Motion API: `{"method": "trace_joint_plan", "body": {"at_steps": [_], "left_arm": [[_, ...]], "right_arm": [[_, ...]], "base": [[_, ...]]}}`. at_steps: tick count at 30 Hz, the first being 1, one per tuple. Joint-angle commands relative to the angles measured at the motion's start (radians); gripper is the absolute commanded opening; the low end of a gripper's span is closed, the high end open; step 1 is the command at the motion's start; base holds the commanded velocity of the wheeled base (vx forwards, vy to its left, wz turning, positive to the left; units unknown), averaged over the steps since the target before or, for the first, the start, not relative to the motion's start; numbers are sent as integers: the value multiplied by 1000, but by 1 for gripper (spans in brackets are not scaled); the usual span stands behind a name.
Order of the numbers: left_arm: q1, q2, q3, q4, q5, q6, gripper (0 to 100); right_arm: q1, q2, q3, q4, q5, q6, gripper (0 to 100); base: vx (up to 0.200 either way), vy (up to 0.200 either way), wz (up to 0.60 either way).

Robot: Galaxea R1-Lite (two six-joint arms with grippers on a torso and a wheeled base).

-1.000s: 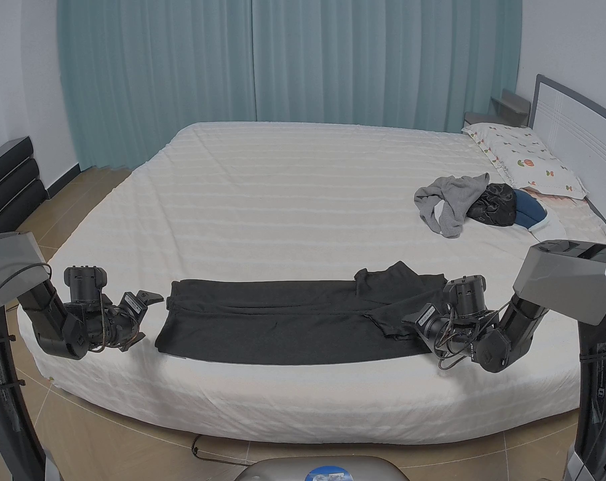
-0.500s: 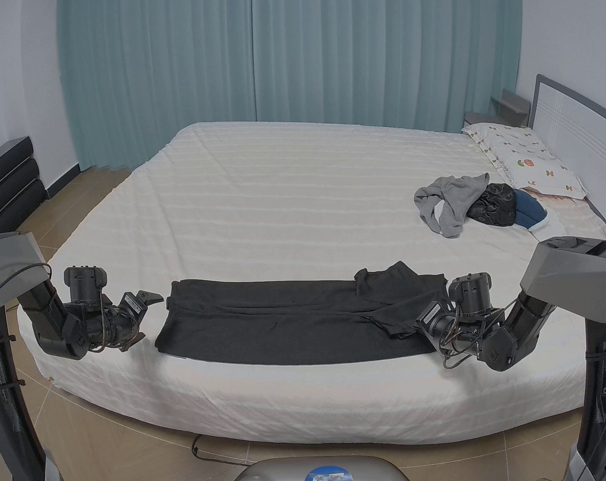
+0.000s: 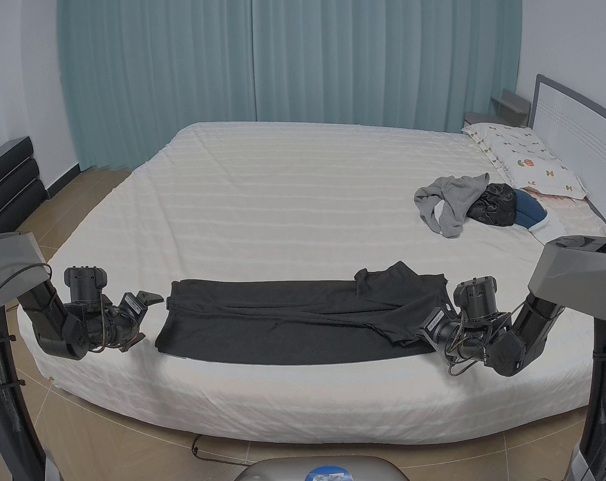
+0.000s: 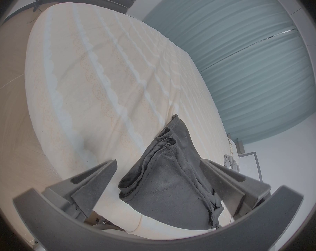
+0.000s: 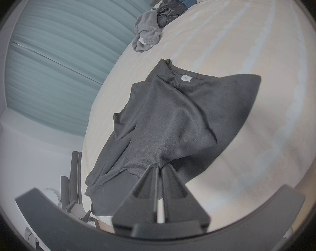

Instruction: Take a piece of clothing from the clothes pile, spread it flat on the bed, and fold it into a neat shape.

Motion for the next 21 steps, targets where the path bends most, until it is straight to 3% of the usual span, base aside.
{"method": "trace_joint_plan", "body": {"at_steps": [1,12,21], "left_arm": [[2,1,0,0,0,0,100],[2,1,0,0,0,0,100],[2,1,-1,0,0,-3,100]], "right_arm": [[1,-19,28,0,5,-9,100],[-14,-45,36,-10,3,-37,100],[-73,-54,-18,-18,6,-31,100]], "base": [[0,0,0],[0,0,0],[0,0,0]]}}
